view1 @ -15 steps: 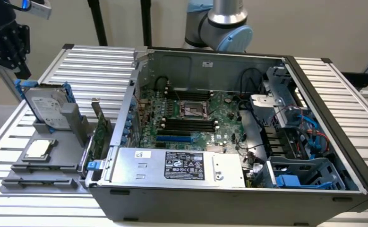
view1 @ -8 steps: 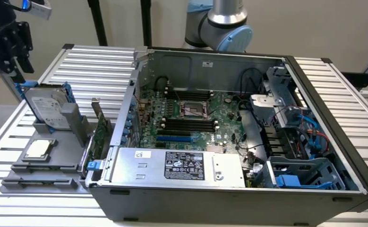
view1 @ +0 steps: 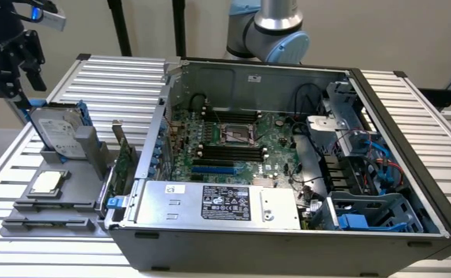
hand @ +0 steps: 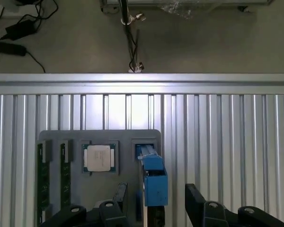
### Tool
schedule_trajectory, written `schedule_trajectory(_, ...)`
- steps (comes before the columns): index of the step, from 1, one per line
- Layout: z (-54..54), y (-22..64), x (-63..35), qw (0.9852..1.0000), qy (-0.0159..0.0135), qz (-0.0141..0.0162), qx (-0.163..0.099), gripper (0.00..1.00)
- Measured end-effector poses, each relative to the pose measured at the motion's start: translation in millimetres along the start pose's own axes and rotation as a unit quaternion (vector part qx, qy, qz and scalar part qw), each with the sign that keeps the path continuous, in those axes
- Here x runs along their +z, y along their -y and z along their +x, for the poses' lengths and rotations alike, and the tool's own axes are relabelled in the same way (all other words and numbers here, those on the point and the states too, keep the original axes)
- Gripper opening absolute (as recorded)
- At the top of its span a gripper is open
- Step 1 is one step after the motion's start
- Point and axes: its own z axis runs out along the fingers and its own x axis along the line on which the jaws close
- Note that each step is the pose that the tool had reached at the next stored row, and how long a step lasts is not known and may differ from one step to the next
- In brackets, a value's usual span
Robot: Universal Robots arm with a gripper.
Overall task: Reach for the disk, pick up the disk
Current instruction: 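Pick up the disk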
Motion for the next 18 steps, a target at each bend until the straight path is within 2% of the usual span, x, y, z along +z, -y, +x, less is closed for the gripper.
schedule_trajectory(5,0.1,0.3,9.1,1.0000,-0.0003,0.0015,-0.007,0.60)
schedule_trajectory(10,0.2,-2.1,17.9,0.9999,-0.0004,0.0046,-0.010,0.60)
schedule_trajectory(15,0.4,-3.8,26.6,0.9999,-0.0005,0.0091,-0.014,0.60)
schedule_trajectory(18,0.3,-3.7,31.7,0.9998,-0.0006,0.0097,-0.016,0.60)
